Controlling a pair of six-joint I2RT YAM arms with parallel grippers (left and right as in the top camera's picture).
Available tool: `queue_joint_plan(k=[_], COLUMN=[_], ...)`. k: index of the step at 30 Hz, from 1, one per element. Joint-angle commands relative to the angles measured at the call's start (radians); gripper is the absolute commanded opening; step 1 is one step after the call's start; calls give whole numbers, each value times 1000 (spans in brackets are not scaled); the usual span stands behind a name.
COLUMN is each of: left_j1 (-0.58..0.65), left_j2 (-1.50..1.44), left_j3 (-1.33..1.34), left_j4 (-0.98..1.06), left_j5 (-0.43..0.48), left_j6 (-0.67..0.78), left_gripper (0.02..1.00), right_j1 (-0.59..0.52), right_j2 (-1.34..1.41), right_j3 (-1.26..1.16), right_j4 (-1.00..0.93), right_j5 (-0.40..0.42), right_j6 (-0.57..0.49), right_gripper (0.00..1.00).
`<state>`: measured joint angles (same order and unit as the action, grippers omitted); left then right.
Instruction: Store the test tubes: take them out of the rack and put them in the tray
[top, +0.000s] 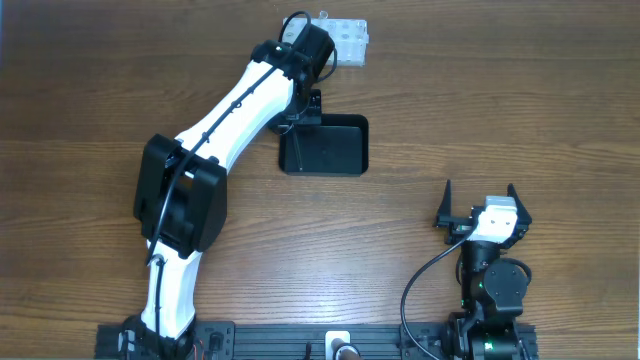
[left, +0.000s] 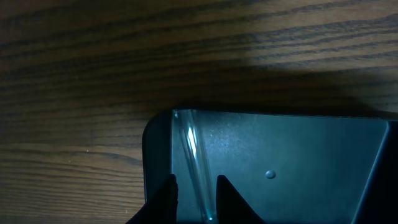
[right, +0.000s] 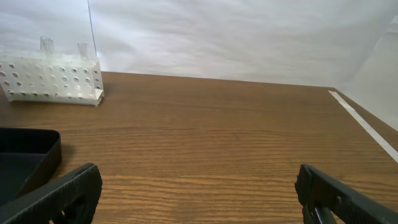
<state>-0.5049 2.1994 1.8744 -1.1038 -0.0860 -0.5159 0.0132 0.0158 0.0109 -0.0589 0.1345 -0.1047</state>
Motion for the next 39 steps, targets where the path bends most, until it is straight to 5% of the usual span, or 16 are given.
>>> queue_joint_plan(k=[1, 8, 14, 17, 31, 39], left_j1=[4, 58, 99, 111, 124, 143], left_j2=[8, 8, 8, 16, 138, 163], left_j3=[1, 188, 286, 286, 286, 286], left_j4=[-3, 13, 252, 384, 575, 581], left_j5=[-17, -71, -106, -92, 34, 52], left_j6=[15, 78, 283, 350, 566, 566], left_gripper=[211, 226, 847, 982, 958, 958], right_j1=[-8, -8, -8, -8, -8, -8], right_j2=[-9, -9, -9, -9, -9, -9], right_j3=[-6, -6, -6, -6, -6, -6], right_j4=[-2, -2, -2, -2, -2, -2], right_j5=[10, 10, 10, 10, 10, 10], right_j6=[2, 2, 2, 2, 2, 2], right_gripper=[991, 993, 993, 991, 993, 993])
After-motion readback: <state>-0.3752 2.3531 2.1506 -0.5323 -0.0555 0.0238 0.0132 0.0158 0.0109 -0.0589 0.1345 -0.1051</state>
